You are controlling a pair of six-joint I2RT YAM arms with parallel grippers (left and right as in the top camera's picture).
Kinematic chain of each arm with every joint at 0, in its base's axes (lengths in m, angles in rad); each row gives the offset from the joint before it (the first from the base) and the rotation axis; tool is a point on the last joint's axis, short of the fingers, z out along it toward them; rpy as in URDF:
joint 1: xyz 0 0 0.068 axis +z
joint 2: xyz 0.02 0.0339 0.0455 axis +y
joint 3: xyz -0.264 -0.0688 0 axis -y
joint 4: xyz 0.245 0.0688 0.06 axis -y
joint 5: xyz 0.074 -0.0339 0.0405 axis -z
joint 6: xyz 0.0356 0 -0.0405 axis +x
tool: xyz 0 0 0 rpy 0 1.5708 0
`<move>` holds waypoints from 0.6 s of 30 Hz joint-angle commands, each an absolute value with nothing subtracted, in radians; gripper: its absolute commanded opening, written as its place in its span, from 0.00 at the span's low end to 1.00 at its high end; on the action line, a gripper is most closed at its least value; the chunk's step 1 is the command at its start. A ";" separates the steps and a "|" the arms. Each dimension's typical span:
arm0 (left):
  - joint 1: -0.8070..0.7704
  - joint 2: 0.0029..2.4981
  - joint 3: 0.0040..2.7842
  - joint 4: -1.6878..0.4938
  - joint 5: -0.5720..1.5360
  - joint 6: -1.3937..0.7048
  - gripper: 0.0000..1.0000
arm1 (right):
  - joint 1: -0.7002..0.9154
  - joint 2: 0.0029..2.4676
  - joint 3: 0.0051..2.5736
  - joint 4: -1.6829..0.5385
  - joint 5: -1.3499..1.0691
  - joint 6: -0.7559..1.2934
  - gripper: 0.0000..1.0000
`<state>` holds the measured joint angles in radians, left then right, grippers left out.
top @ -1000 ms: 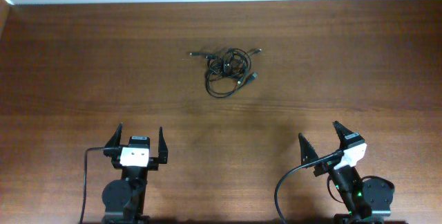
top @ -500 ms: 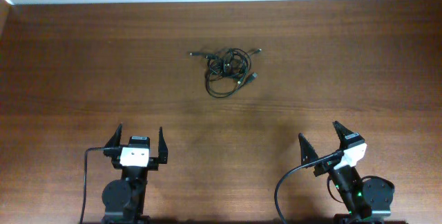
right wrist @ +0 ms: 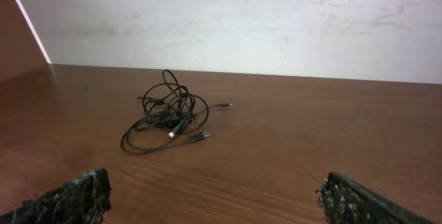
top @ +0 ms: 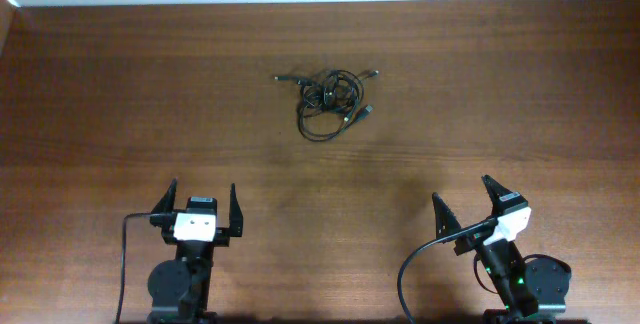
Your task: Untangle cables
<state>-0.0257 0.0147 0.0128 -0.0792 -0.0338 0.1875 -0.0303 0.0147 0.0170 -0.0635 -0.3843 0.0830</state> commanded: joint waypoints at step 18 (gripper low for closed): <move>-0.021 0.845 0.817 -0.241 0.274 0.212 0.99 | -0.033 0.025 0.337 -0.334 -0.468 0.129 0.99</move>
